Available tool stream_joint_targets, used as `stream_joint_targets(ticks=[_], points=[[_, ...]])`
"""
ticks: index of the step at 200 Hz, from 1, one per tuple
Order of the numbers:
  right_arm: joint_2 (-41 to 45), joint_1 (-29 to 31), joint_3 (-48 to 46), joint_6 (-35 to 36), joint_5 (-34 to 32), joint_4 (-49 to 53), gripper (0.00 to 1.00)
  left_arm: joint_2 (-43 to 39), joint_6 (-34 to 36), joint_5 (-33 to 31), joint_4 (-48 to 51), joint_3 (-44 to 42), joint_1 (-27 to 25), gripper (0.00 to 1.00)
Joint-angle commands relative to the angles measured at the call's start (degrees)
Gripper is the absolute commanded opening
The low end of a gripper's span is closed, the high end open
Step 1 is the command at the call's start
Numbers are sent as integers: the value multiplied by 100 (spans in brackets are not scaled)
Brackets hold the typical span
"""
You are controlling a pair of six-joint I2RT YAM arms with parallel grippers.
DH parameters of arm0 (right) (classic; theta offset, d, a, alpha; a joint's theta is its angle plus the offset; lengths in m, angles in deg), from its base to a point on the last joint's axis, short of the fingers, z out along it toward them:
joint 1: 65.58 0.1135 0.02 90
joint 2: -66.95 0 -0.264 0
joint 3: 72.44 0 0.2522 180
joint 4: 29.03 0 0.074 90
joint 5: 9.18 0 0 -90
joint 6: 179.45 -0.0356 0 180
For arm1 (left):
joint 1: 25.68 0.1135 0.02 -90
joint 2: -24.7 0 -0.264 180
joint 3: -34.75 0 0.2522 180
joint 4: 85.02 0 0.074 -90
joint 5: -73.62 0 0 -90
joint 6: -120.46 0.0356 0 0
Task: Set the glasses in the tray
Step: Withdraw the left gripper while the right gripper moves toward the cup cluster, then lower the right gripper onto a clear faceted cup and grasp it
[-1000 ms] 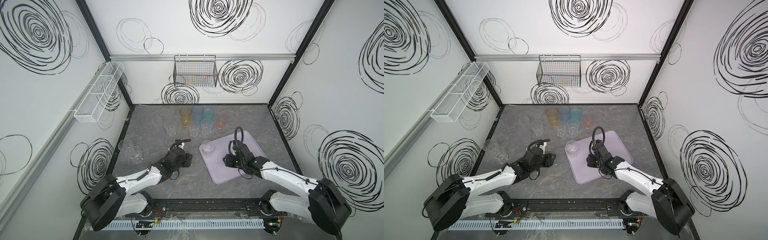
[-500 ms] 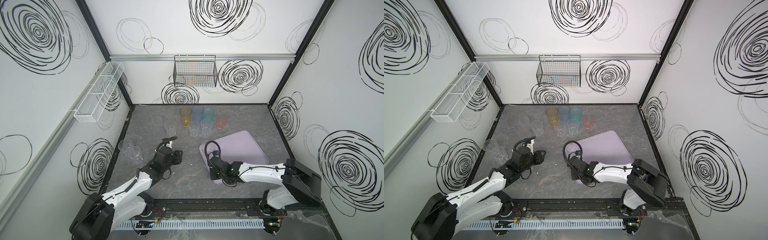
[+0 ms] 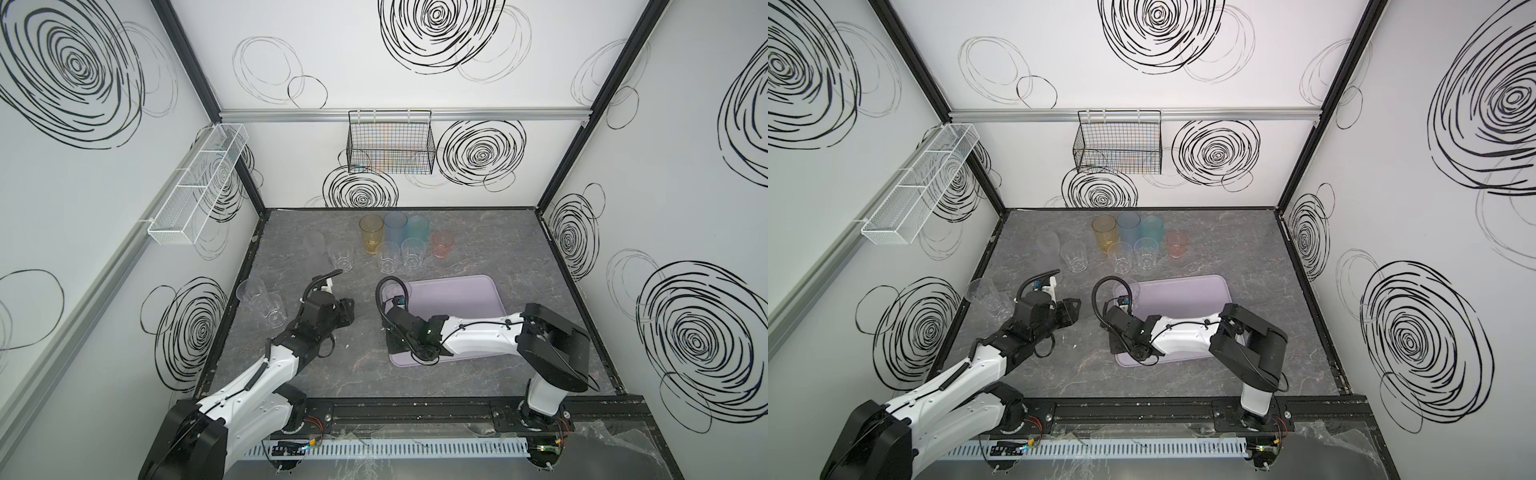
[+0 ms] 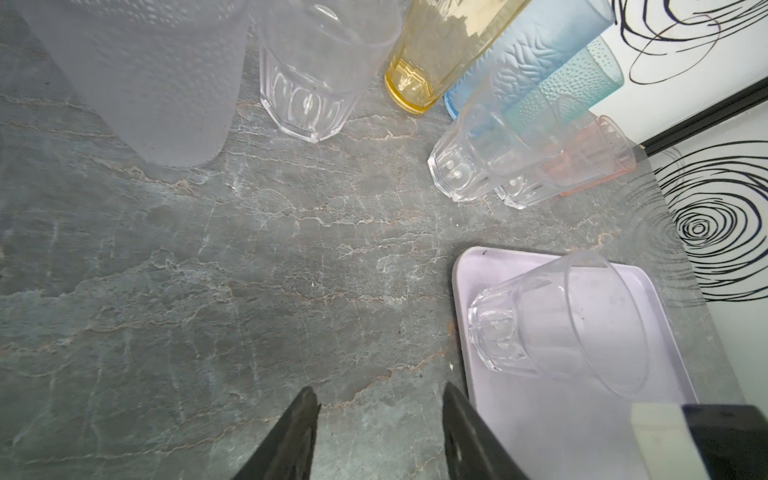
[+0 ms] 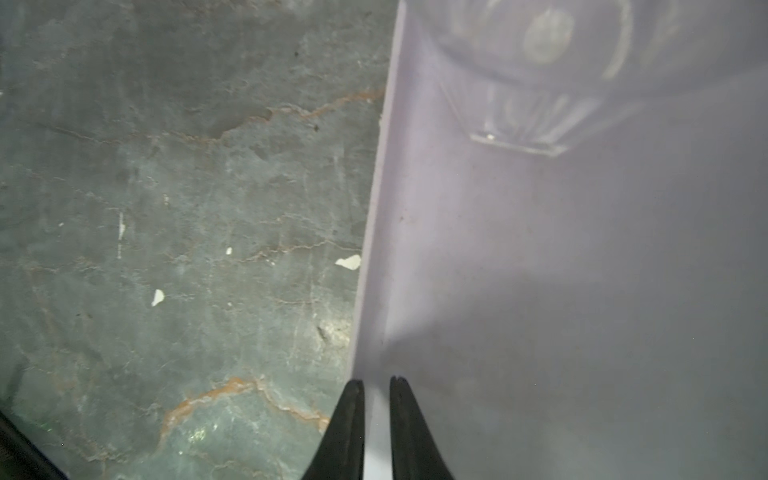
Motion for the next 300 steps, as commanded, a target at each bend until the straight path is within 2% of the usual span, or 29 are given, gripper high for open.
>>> stream_joint_targets(ticks=[1,30,56,69,99,119,137,154,163,192,261,300], points=[[544,-136,122,267,104,304,18,-45,69,-174,73,194,40,53],[1199,-503,143,563,101,543,17,-84,64,-428,-49,234,-130,53],[1590,-1020,311,803,162,718,17,-123,165,-896,-318,252,-727,56],[1740,-1357,350,911,117,738,17,-87,173,-928,-526,255,-942,58],[1954,-2240,73,1302,325,-48,20,270,297,-889,-842,400,-1278,60],[1554,-2727,346,1346,572,-165,24,442,186,-750,-1029,335,-1292,60],[1028,-2947,827,1365,676,9,34,442,18,-684,-1137,206,-1264,61],[615,-3119,1241,1369,699,201,44,304,-181,-847,-1091,105,-1215,69],[398,-3225,1465,1364,757,317,48,219,-253,-893,-1047,65,-1150,78],[-295,-3489,2109,1387,858,605,54,29,-247,-724,-1024,-21,-874,81],[-1321,-3628,2988,1564,798,791,52,298,-344,-482,-1398,-260,-804,80],[-1623,-3674,3204,1635,694,912,38,409,-357,-421,-1483,-271,-797,80]])
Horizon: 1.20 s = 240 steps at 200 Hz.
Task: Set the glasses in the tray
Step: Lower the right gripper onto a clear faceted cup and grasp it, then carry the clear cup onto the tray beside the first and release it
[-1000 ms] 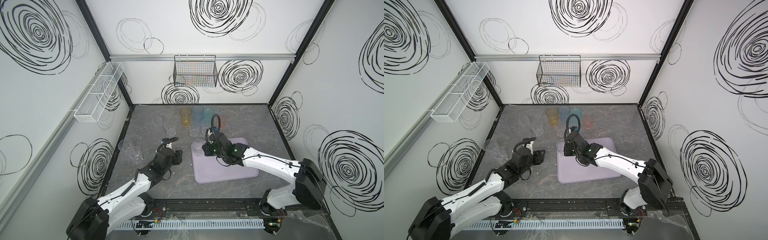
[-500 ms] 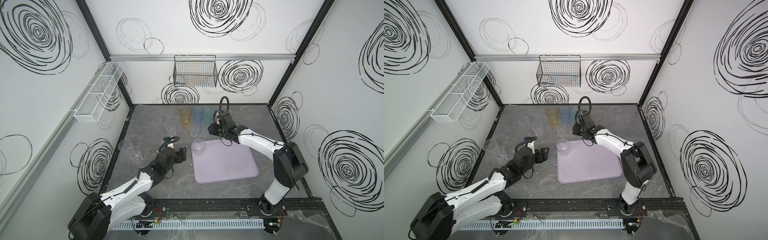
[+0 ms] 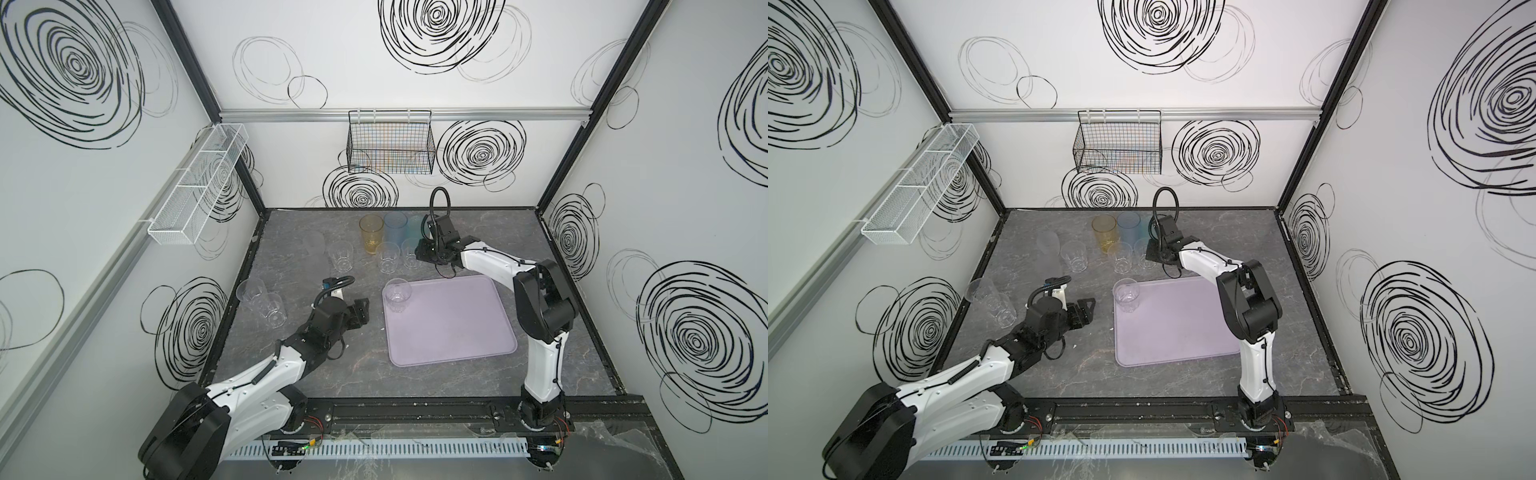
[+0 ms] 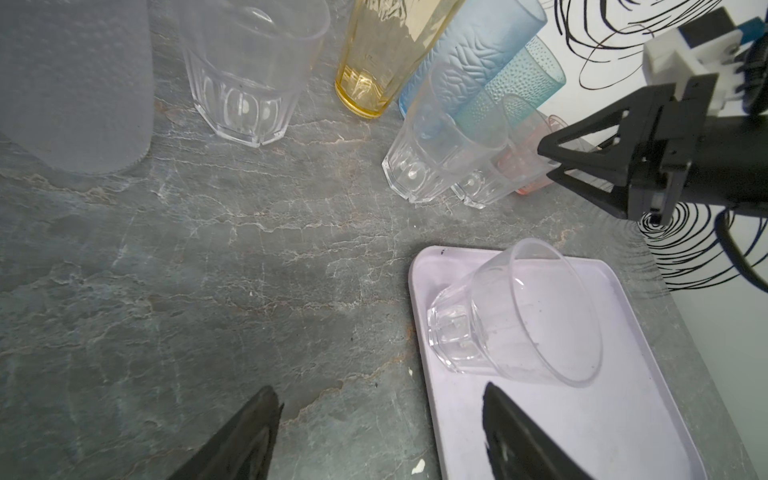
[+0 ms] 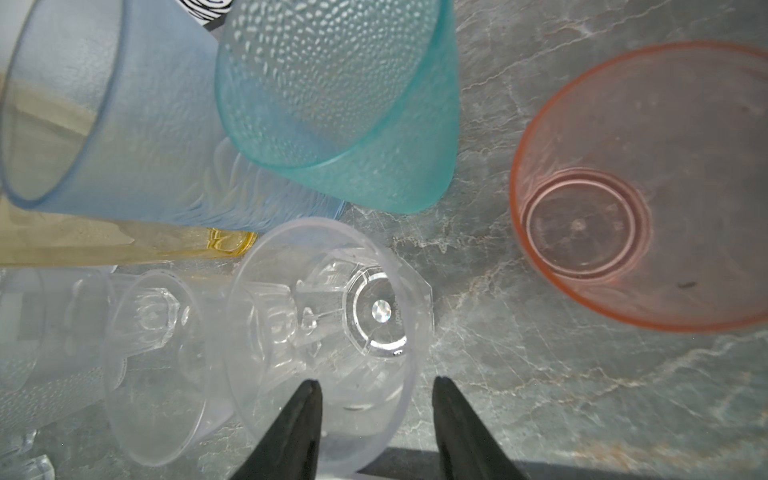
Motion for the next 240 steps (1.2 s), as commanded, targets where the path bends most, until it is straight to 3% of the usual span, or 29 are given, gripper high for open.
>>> stream_joint_targets(ticks=[1,57,85,163,240], points=[[-104,-37,205,103,-184,235,38,31,-90,67,-389,-28,37,80],[55,-67,125,159,-380,252,18,-142,-163,76,-267,-78,36,80],[197,-46,110,212,-501,352,13,-418,-248,19,-187,-183,31,80],[1429,-84,-373,389,-699,626,11,-572,-291,-194,-144,-162,-198,80],[3108,202,-2430,459,-730,735,10,123,-251,-168,-409,10,-419,79]])
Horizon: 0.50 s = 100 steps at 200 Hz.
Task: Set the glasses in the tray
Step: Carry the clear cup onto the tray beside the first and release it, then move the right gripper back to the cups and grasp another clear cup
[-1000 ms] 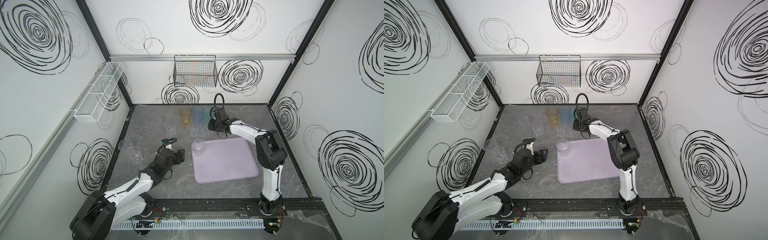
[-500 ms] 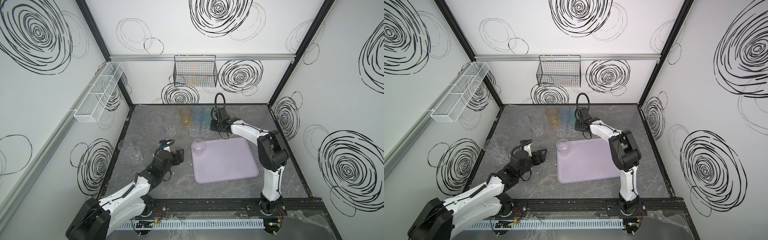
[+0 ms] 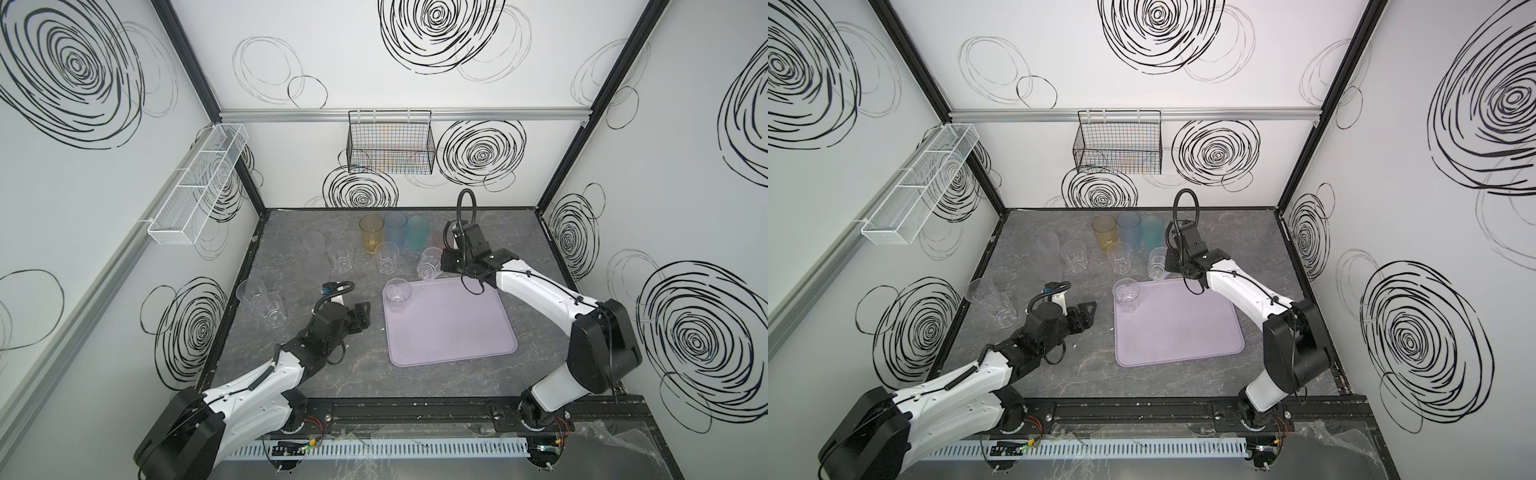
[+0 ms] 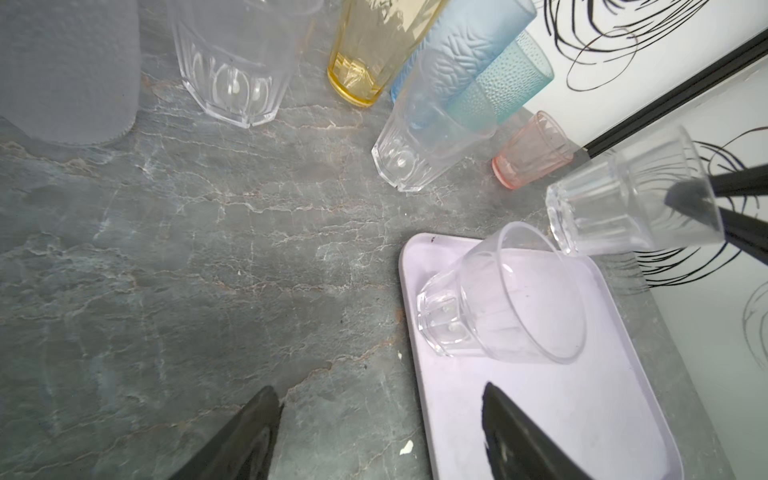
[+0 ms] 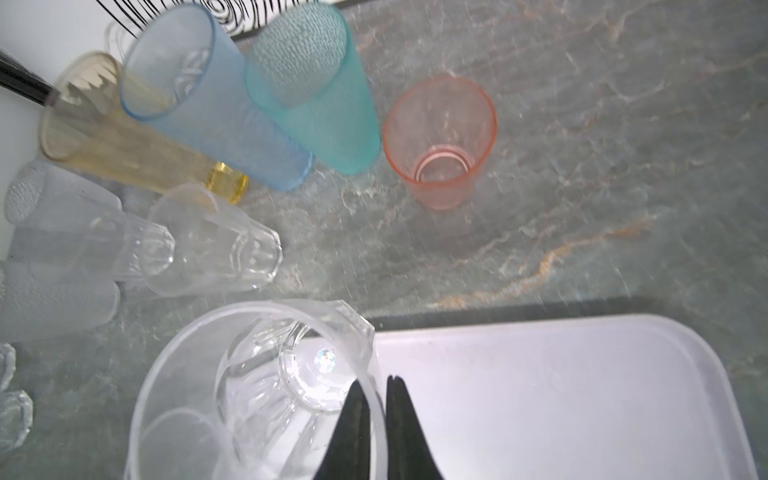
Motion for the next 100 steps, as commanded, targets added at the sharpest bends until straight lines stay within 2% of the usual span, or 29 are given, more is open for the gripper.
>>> stream_joint_targets(ticks=[1,33,100], points=[[446,181,-402,48,-135,113,10,224,11,-77,-342,221,-144,79],[551,438,-790,66,-326,69,9,271,-144,-267,-561,66,-379,79],[-140,744,-530,162,-625,-15,10,276,-103,-354,-393,95,-394,79]])
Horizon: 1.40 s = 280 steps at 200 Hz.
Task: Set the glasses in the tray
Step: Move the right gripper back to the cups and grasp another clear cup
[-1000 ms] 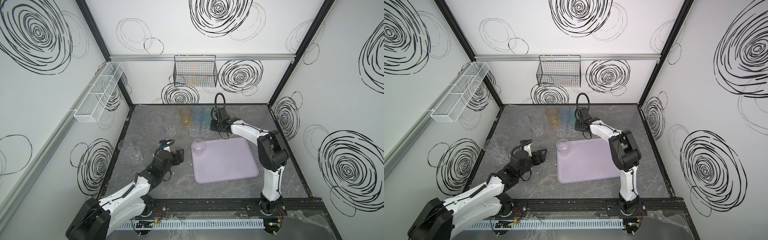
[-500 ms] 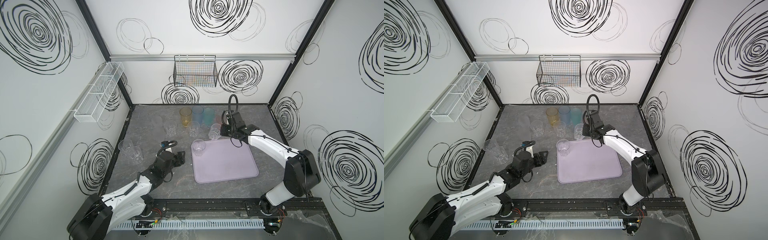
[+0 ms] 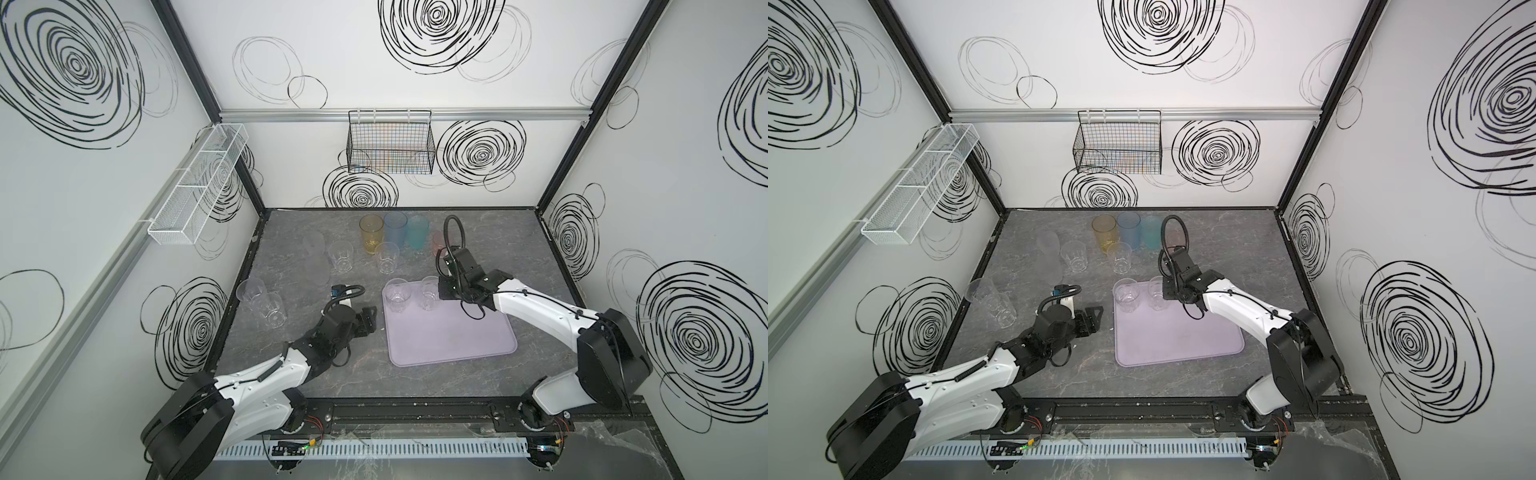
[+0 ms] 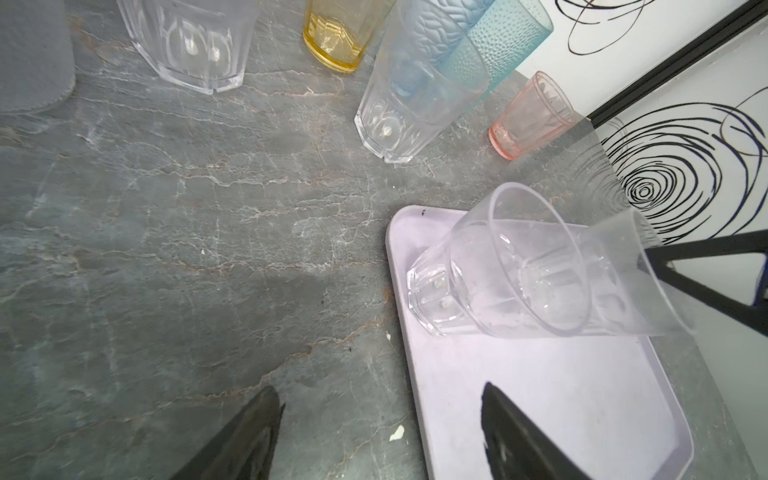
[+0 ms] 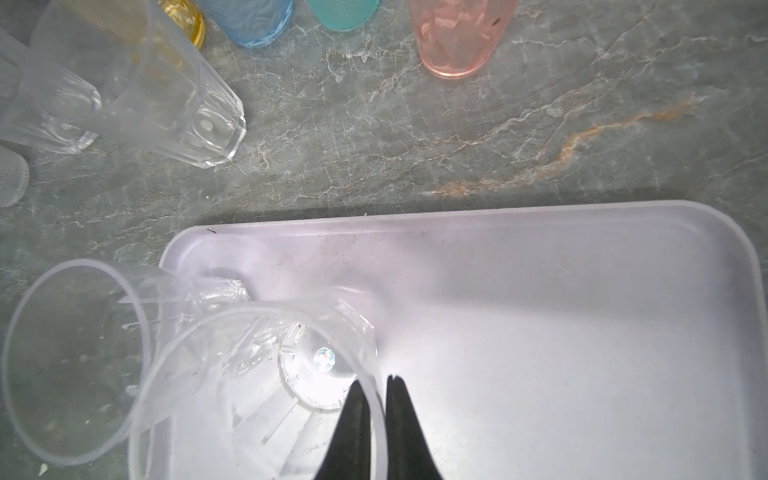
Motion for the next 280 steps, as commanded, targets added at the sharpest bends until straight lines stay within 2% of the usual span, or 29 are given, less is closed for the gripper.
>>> stream_joint_targets(ticks=[1,77,157,177,205,241,252,261,280], points=[[-255,102,236,71,-283,-96,10,-10,-61,-156,-177,77,-10,79],[-861,272,704,54,-155,-24,11,104,-70,-121,-311,26,17,80],[-815,66,758,198,-184,95,13,18,-28,-103,-377,-97,154,80],[-866,59,891,218,-118,198,22,8,-13,-89,-372,-122,253,81],[-912,84,1158,302,-31,420,42,-118,61,-16,-227,-106,412,81],[-829,103,1826,371,-70,628,48,-518,220,-410,553,232,557,82],[-900,160,1971,462,-51,447,50,-481,354,-550,913,462,628,90],[-1019,218,2019,517,-53,203,51,-363,515,-439,1073,615,745,96],[-1466,211,2366,407,61,-14,54,-140,629,59,1241,804,1156,97]])
